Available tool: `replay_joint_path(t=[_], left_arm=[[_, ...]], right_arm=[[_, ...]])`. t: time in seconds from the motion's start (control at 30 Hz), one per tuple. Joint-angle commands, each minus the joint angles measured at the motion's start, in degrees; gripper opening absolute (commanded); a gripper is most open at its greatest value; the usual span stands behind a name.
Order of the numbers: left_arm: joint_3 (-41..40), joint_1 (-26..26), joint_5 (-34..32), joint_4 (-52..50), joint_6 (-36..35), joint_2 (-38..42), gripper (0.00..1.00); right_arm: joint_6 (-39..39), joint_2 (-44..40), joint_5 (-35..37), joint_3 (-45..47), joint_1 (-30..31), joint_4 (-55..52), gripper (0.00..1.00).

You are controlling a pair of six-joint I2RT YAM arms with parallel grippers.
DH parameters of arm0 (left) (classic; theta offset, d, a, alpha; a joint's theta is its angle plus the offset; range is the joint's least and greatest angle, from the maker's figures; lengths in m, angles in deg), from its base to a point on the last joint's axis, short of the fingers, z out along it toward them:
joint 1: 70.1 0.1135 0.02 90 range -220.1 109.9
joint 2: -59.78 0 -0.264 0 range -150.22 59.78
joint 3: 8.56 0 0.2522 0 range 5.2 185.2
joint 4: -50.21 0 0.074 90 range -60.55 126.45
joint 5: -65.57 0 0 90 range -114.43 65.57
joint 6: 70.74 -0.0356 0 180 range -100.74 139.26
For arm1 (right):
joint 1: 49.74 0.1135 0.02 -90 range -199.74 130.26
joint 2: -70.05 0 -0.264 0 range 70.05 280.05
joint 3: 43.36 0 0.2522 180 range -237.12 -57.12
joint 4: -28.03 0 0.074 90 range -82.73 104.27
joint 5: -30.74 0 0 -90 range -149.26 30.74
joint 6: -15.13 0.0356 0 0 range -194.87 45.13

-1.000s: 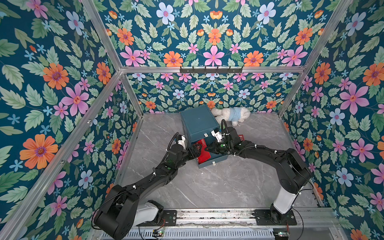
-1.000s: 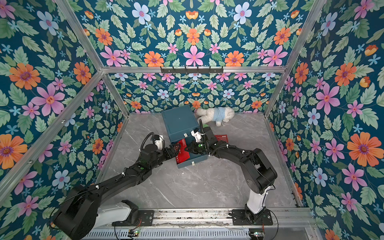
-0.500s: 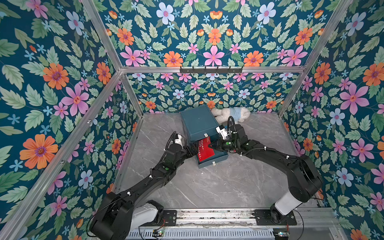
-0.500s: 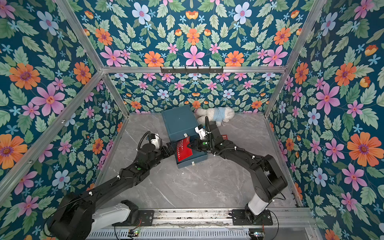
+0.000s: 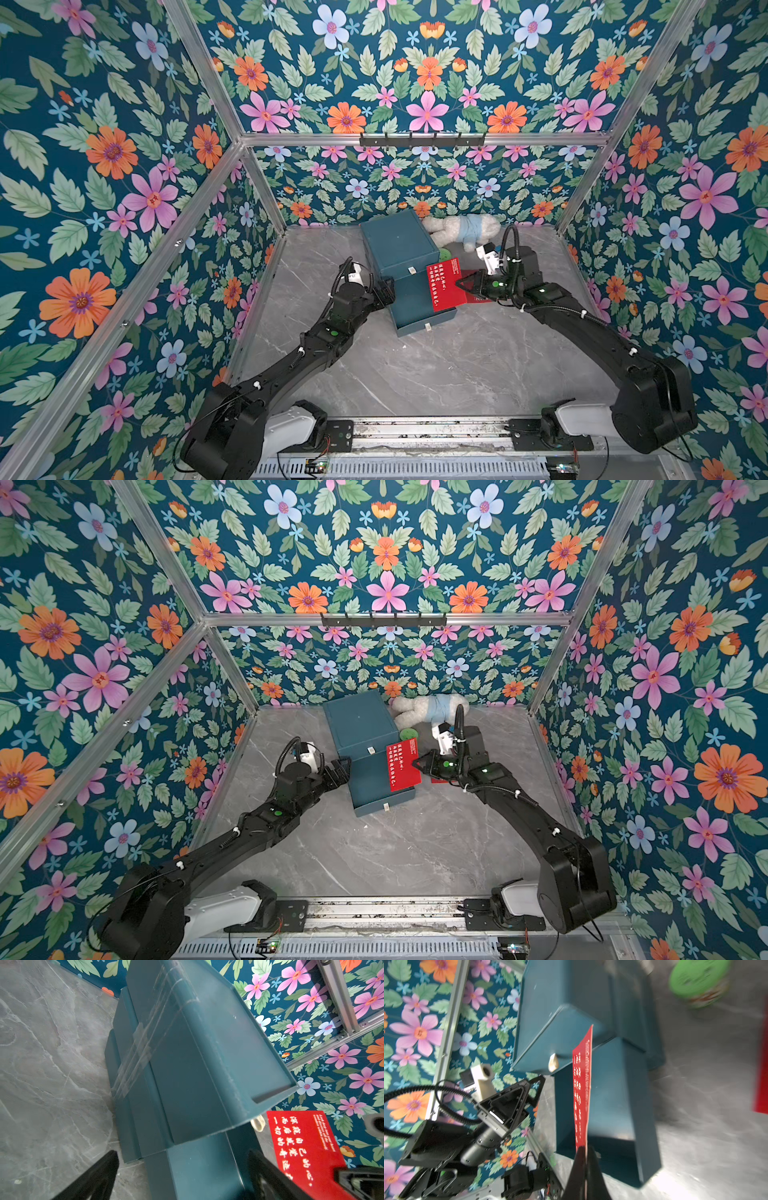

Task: Take the postcards out of the drawer
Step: Pick up the postcard from the drawer, then place the postcard at the center of the board.

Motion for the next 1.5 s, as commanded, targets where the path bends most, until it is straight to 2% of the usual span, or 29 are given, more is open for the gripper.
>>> replay_joint_path(t=[0.0, 0.17, 0.37, 0.57, 0.93, 1.27, 1.47], left_arm=[[0.3, 0.1, -0.9, -0.2, -0.6, -0.2, 1.00], [0.6, 0.1, -0.8, -0.3, -0.9, -0.8, 1.00], [1.5, 0.1, -0.4, -0.5, -1.5, -1.9, 1.00], [1.8, 0.1, -0.4, -0.5, -2.2, -2.4, 1.00], [2.1, 0.3, -1.2, -1.6, -3.4, -2.7, 1.00], [2.8, 0.4, -1.4, -2.2, -4.0, -3.2, 1.00], [3.1, 0.4, -1.5, -2.4, -3.9, -3.4, 1.00]], right_arm=[[-5.3, -1.5, 4.9, -1.2, -4.5, -7.8, 0.00], [-12.0, 0.0, 3.9, -3.6, -12.7, -14.1, 0.00], [-20.7, 8.4, 3.9, -10.9, -18.6, -24.1, 0.00], [-24.4, 16.8, 6.4, -17.1, -21.8, -27.7, 0.00], [-33.7, 37.5, 5.6, -36.6, -26.0, -39.7, 0.00], [-35.0, 47.3, 2.4, -42.5, -30.0, -40.4, 0.00], [-36.2, 50.8, 10.2, -43.1, -30.4, -41.8, 0.08]])
